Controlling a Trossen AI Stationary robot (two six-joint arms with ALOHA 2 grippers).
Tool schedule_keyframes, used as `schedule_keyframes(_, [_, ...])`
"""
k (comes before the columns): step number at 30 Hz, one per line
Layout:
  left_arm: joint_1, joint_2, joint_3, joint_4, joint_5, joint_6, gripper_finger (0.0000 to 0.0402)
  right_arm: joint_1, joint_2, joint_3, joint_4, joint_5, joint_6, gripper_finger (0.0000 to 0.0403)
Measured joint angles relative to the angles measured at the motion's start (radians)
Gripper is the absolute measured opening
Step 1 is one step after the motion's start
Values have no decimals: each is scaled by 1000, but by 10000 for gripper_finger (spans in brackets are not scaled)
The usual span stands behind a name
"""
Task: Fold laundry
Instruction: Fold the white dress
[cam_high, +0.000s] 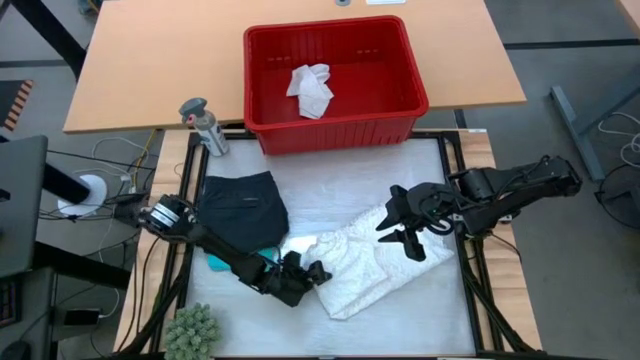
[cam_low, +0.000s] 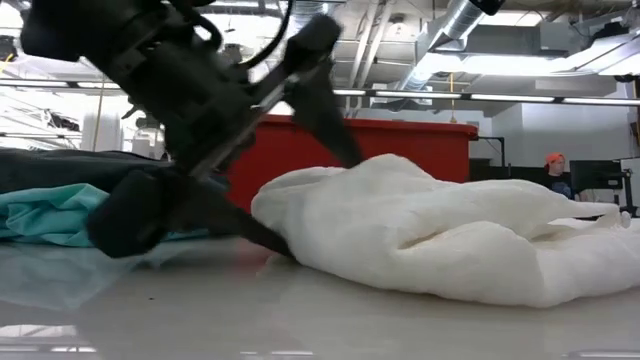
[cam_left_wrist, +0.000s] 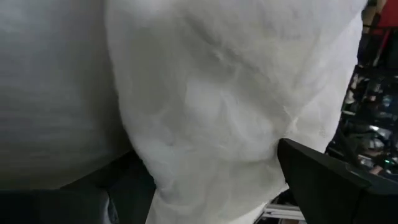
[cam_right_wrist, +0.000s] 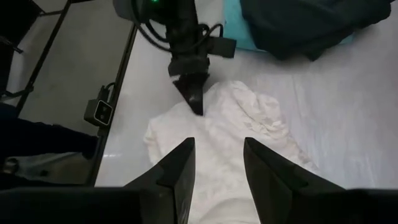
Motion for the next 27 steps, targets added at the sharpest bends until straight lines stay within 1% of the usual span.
schedule_keyframes(4, [10,45,44,27,7,31,314,12,0,0,-5,1,1,163])
schedule_keyframes(6, [16,47,45,40,17,46,312,18,0,0,-6,1,1,163])
schedule_keyframes(9, [24,47,45,43,31,38,295,29,0,0,-17,23,42,159])
schedule_keyframes(11, [25,48,45,41,31,18,265,40,0,0,-42,53,80,149])
schedule_keyframes(13, [25,48,46,35,35,13,219,53,0,0,-91,98,119,133])
schedule_keyframes(16, [24,48,46,34,28,24,127,73,2,0,-181,184,208,100])
schedule_keyframes(18, [24,50,45,59,20,49,59,88,10,0,-212,221,255,68])
schedule_keyframes(19, [23,51,44,77,15,63,32,98,18,0,-221,234,268,48])
schedule_keyframes(20, [22,48,43,91,13,71,20,108,26,0,-224,240,275,27])
schedule_keyframes(21, [20,41,43,99,11,70,17,116,38,0,-221,250,277,18])
schedule_keyframes(24, [15,-5,42,93,8,90,14,144,78,0,-221,298,285,16])
schedule_keyframes(27, [2,-77,44,69,1,114,10,154,131,0,-222,310,285,16])
